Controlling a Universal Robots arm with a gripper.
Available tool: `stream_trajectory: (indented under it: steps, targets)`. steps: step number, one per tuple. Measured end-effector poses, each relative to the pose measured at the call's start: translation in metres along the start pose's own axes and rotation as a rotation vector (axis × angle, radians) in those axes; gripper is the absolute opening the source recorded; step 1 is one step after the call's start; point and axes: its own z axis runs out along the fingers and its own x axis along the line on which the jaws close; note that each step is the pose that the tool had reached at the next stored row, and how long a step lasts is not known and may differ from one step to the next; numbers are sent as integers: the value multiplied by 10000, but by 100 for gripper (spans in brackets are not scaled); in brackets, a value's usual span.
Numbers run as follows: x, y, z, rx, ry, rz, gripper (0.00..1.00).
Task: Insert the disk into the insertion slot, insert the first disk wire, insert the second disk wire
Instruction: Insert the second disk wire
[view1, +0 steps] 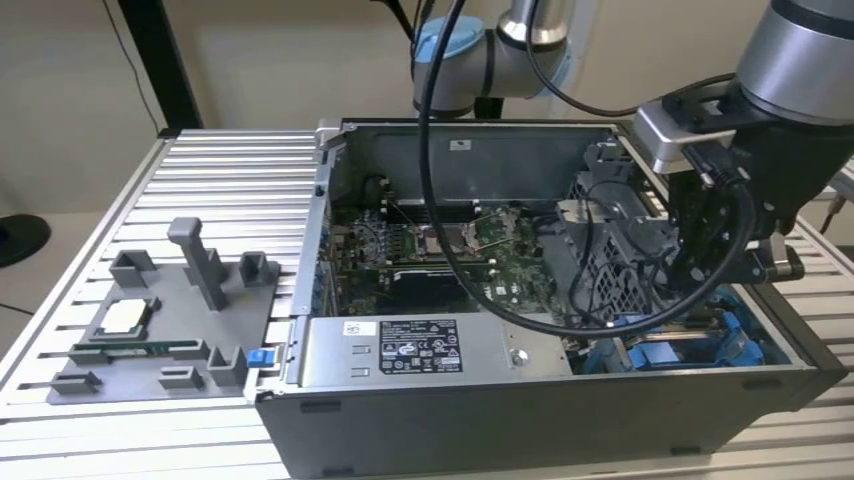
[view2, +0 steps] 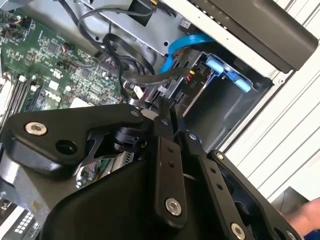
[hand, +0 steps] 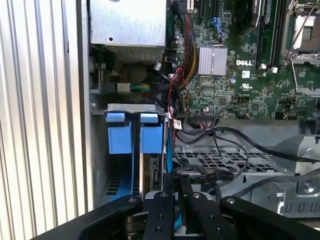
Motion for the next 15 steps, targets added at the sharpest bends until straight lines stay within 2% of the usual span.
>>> stream_trajectory:
  steps: [9,13,15]
  targets:
    - [1,1,4,14,-1,0,0]
    - [4,5,40,112,-4,-6,0]
    - [16,7,54,122,2,-9,0]
